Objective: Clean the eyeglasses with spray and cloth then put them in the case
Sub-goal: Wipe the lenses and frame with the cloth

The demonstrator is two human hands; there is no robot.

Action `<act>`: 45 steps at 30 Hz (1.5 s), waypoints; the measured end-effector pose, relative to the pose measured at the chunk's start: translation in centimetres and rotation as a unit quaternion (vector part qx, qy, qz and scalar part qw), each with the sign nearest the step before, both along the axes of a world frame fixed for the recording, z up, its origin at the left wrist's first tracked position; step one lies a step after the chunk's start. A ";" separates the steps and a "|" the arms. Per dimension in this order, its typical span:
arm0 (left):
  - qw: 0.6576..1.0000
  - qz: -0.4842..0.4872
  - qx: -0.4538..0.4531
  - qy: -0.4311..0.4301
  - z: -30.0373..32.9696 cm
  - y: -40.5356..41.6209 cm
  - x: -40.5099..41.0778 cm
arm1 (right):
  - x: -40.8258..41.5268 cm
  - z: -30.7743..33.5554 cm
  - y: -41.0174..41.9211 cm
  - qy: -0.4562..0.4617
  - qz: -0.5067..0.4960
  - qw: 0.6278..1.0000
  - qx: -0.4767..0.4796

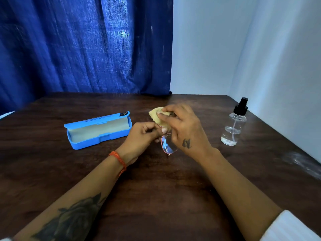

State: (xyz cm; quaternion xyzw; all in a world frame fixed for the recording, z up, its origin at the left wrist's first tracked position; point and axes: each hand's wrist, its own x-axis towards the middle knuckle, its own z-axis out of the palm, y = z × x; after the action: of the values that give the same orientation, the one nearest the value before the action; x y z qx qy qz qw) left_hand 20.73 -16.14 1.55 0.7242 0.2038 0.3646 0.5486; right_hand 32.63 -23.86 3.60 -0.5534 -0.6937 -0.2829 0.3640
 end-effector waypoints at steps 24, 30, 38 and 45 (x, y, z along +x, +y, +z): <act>0.999 0.018 0.026 0.008 0.0 0.0 -0.1 | -0.1 -0.2 0.1 0.018 0.020 1.000 0.006; 0.999 0.020 0.038 0.008 0.0 -0.1 0.0 | 1.1 -0.1 0.1 0.103 0.041 0.994 -0.003; 0.999 0.018 0.031 0.005 -0.2 0.0 0.1 | 1.4 0.3 -0.1 0.063 -0.037 0.990 0.121; 0.999 0.017 0.046 0.011 -0.3 0.1 0.2 | -0.2 -0.2 0.2 -0.033 -0.040 0.998 0.038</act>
State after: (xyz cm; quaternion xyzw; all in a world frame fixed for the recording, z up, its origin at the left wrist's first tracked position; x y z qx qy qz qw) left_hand 20.88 -16.03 1.27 0.7491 0.2052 0.3754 0.5059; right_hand 32.45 -23.69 3.44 -0.5569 -0.6712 -0.3414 0.3504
